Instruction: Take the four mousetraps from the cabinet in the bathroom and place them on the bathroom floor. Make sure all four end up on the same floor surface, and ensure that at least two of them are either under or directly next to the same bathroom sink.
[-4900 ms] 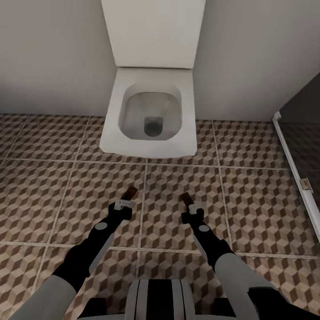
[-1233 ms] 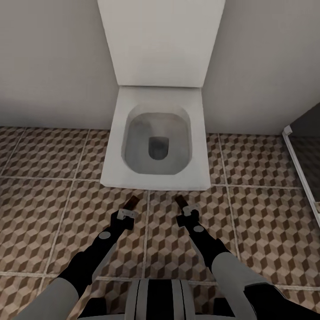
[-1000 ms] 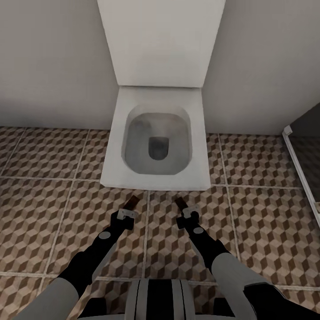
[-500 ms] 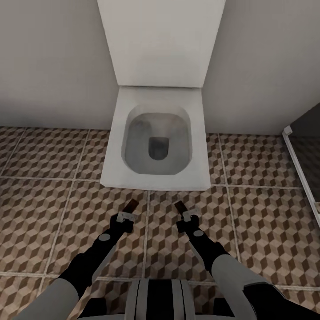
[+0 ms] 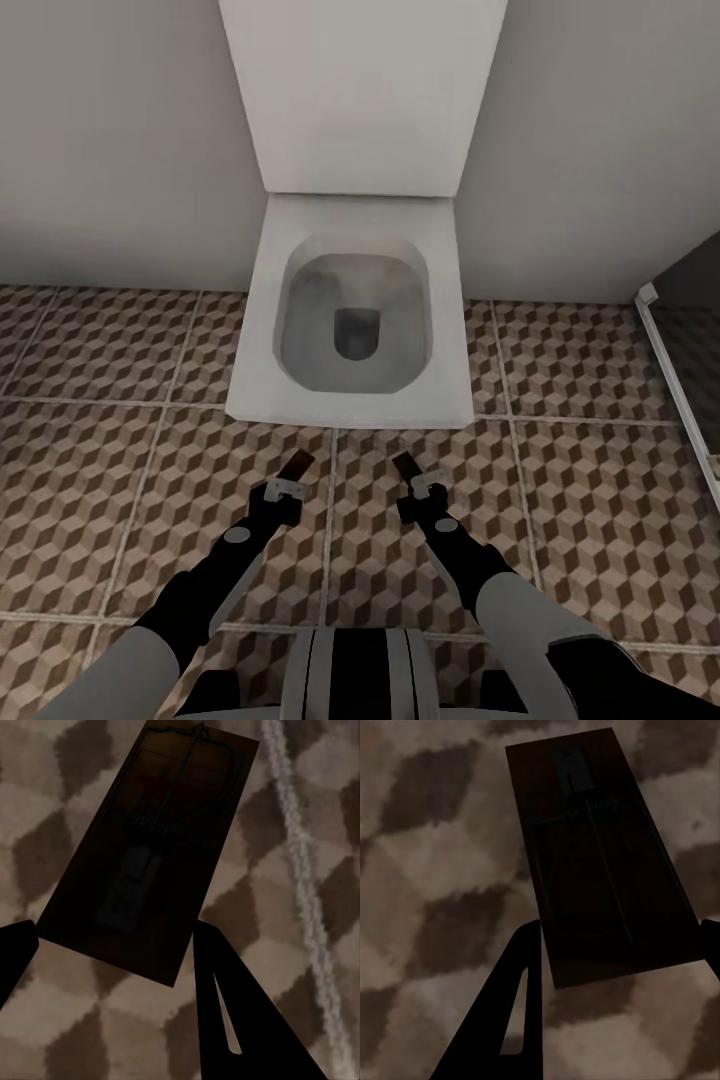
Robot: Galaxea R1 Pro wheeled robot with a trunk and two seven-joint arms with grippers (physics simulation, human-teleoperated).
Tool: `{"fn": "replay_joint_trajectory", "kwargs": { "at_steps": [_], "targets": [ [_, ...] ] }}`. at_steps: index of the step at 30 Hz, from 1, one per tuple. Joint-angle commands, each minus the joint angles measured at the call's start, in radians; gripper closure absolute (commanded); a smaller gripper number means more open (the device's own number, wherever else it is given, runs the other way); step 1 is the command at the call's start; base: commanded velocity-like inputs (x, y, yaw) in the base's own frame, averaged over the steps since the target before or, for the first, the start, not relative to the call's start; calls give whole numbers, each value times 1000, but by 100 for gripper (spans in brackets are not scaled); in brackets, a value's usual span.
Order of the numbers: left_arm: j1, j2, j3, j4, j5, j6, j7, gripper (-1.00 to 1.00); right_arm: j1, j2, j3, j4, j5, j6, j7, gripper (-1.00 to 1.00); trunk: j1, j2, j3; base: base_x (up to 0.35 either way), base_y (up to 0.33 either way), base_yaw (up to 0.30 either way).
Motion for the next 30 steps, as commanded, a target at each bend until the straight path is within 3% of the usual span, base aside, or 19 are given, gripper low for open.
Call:
{"fn": "replay_joint_trajectory", "kwargs": {
  "at_steps": [1, 4, 5, 30],
  "targets": [
    [-1, 2, -7, -2, 8, 5, 13, 100, -1, 0, 6, 1, 1, -1, -6, 100, 0, 0, 0, 0, 0, 0],
    [-1, 2, -7, -2, 8, 5, 13, 100, -1, 0, 6, 1, 1, -2, -5, 100, 0, 0, 0, 0, 0, 0],
    [-1, 2, -7, -2, 8, 5, 13, 100, -1, 0, 6, 1, 1, -3, -5, -100, 0, 0, 0, 0, 0, 0],
    [0, -5, -7, 8, 8, 4, 13, 100, -1, -1, 6, 1, 1, -7, -5, -100, 0, 0, 0, 0, 0, 0]
  ]
}}
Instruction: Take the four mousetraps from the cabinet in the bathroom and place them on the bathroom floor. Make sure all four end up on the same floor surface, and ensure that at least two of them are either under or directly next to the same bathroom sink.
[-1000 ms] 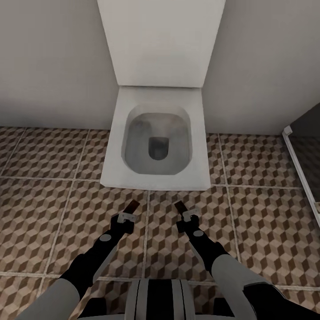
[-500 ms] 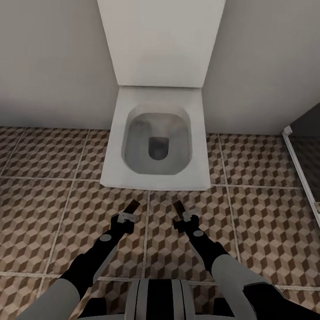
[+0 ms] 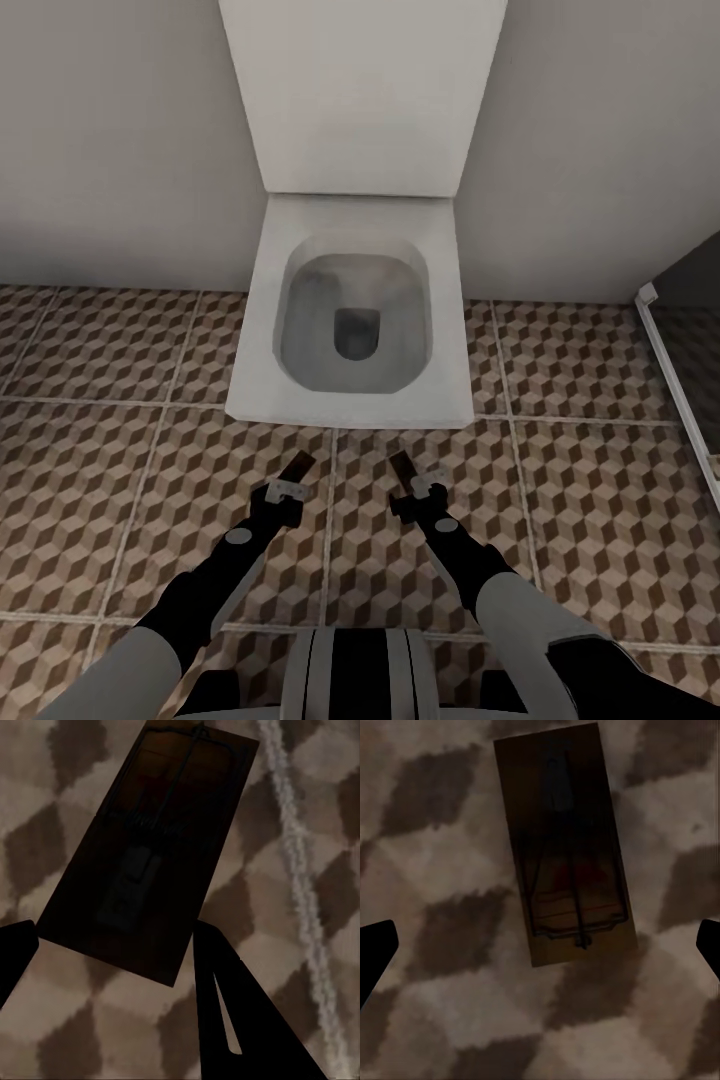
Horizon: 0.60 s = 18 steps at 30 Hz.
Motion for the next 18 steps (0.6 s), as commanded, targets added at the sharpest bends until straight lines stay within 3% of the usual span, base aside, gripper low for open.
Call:
{"fn": "replay_joint_trajectory", "kwargs": {
  "at_steps": [1, 8, 14, 18],
  "targets": [
    [-1, 2, -7, 1, 8, 5, 13, 100, 0, -1, 6, 1, 4, -1, -6, -100, 0, 0, 0, 0, 0, 0],
    [-1, 2, -6, 45, 4, -6, 13, 100, 0, -1, 7, 1, 3, -3, -6, -100, 0, 0, 0, 0, 0, 0],
    [-1, 2, -7, 106, 3, -136, 14, 100, 0, -1, 7, 1, 4, -3, -6, -100, 0, 0, 0, 0, 0, 0],
    [-1, 2, -7, 120, 3, -168, 15, 100, 0, -1, 7, 1, 4, -3, -6, -100, 0, 0, 0, 0, 0, 0]
  ]
}}
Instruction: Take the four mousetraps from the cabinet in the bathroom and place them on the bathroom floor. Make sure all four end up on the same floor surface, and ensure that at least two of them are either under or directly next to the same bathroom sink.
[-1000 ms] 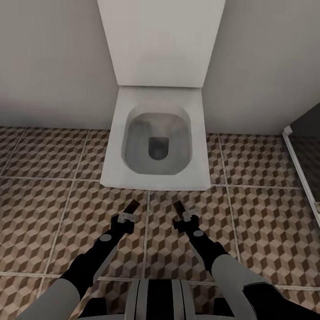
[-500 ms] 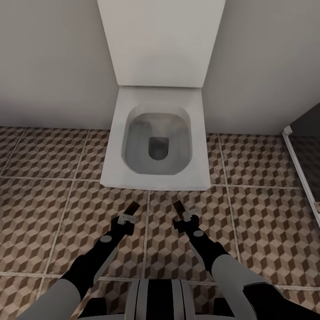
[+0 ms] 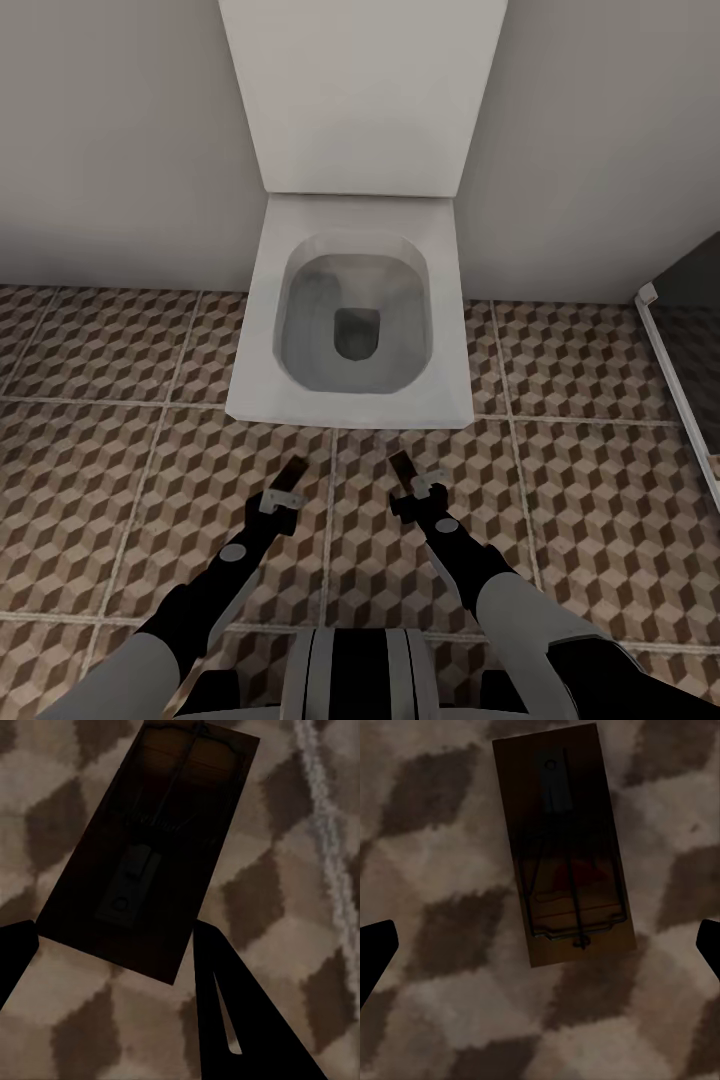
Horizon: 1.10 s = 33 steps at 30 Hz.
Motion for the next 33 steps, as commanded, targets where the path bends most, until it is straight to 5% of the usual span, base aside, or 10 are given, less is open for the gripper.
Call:
{"fn": "replay_joint_trajectory", "kwargs": {
  "at_steps": [1, 13, 16, 20, 33],
  "targets": [
    [-1, 2, -9, 3, 8, -8, 14, 100, -1, 0, 6, 1, 4, -1, -6, -100, 0, 0, 0, 0, 0, 0],
    [-1, 3, -9, 29, -3, -23, 12, 100, -1, 0, 6, 1, 4, -1, -6, -100, 0, 0, 0, 0, 0, 0],
    [-1, 2, -9, 49, -36, -24, 12, 100, -1, 0, 6, 1, 4, -1, -6, -100, 0, 0, 0, 0, 0, 0],
    [-1, 0, -6, 80, -133, -26, 11, 100, -1, 0, 6, 1, 4, -1, -6, -100, 0, 0, 0, 0, 0, 0],
    [-1, 0, -7, 76, -146, -28, 11, 100, -1, 0, 6, 0, 4, -1, -6, -100, 0, 0, 0, 0, 0, 0]
  ]
}}
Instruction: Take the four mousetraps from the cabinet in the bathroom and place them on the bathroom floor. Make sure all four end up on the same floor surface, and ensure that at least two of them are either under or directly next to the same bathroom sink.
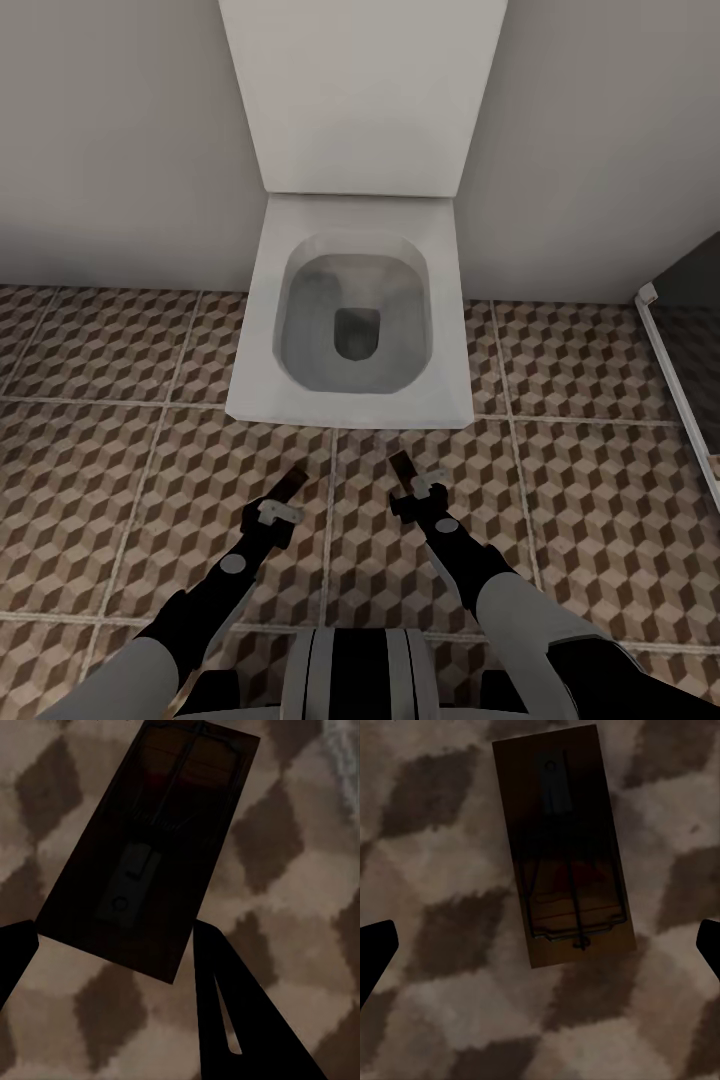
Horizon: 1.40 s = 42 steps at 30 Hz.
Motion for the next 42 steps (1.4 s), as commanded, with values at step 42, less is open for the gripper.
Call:
{"fn": "replay_joint_trajectory", "kwargs": {
  "at_steps": [42],
  "targets": [
    [-1, -9, -8, 1, 3, -1, 14, 100, 0, 0, 6, -1, 3, -3, -6, -100, 0, 0, 0, 67, 0, 0]
  ]
}}
